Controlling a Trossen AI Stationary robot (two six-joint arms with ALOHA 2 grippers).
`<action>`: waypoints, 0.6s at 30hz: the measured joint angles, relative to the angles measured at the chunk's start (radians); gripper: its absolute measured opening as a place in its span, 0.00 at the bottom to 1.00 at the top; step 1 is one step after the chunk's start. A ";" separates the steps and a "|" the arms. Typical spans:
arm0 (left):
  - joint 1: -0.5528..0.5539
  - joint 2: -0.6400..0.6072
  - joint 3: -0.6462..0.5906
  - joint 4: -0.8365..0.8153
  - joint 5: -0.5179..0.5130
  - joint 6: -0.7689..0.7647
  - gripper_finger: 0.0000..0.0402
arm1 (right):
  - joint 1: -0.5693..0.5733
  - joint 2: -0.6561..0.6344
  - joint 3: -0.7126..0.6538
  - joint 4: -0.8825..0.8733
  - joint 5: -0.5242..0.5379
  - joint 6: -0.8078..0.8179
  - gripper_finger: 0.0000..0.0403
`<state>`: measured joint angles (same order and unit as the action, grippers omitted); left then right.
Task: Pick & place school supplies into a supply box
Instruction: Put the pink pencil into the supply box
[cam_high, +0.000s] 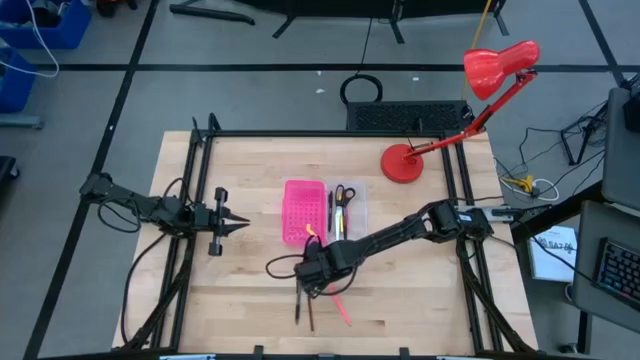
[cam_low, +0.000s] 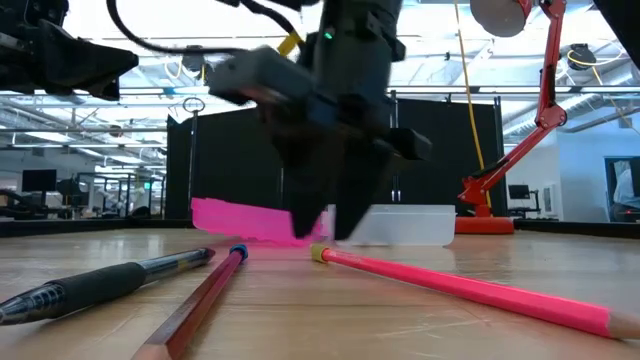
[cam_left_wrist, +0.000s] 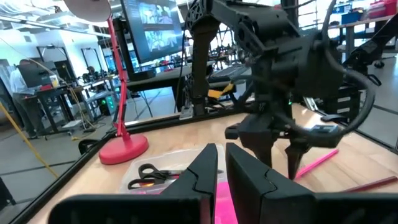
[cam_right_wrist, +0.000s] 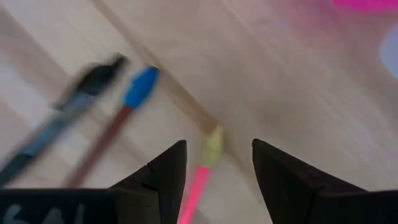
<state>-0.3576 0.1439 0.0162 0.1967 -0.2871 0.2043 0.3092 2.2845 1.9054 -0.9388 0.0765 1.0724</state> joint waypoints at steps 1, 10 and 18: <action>0.000 0.000 0.000 0.000 0.000 0.000 0.10 | 0.000 0.000 -0.010 0.001 0.000 0.000 0.43; 0.000 0.000 0.000 -0.009 0.000 -0.023 0.10 | -0.002 -0.006 -0.083 0.087 -0.028 -0.004 0.43; 0.000 0.000 0.000 -0.012 0.000 -0.024 0.10 | -0.002 -0.008 -0.109 0.098 -0.024 -0.090 0.38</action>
<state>-0.3577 0.1438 0.0162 0.1845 -0.2867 0.1806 0.3069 2.2768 1.7961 -0.8408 0.0526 0.9824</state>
